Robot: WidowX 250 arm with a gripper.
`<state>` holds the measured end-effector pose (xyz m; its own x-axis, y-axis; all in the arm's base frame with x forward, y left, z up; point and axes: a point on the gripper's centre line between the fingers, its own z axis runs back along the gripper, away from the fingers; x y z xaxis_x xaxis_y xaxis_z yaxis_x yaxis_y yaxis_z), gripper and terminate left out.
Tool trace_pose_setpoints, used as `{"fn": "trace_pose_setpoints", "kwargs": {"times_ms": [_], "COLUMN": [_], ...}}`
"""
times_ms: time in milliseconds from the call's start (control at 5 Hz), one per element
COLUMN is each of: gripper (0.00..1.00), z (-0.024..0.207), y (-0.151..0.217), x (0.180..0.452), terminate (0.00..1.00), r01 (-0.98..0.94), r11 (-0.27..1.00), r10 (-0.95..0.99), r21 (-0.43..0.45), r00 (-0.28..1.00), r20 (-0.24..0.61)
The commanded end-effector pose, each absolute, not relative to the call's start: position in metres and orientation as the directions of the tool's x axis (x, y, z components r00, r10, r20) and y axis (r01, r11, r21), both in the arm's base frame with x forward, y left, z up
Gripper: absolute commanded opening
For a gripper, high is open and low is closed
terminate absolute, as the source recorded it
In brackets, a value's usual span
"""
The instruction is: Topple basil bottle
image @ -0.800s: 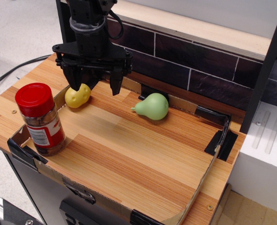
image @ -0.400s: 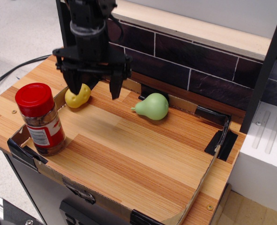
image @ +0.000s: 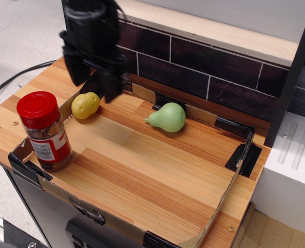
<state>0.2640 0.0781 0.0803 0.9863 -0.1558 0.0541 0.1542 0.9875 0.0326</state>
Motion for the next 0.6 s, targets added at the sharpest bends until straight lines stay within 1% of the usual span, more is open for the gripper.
{"fn": "trace_pose_setpoints", "kwargs": {"times_ms": [0, 200, 400], "gripper": [1.00, 1.00, 1.00], "z": [0.102, 0.101, 0.102], "y": [0.093, 0.088, 0.085], "x": [0.252, 0.239, 0.227], "terminate": [0.00, 0.00, 0.00], "r01": [0.451, 0.466, 0.453], "r11": [0.887, 0.882, 0.889], "r10": [-0.459, -0.471, -0.458], "r21": [0.096, 0.067, 0.071], "r00": [0.884, 0.876, 0.883], "r20": [0.086, 0.103, 0.102]}}
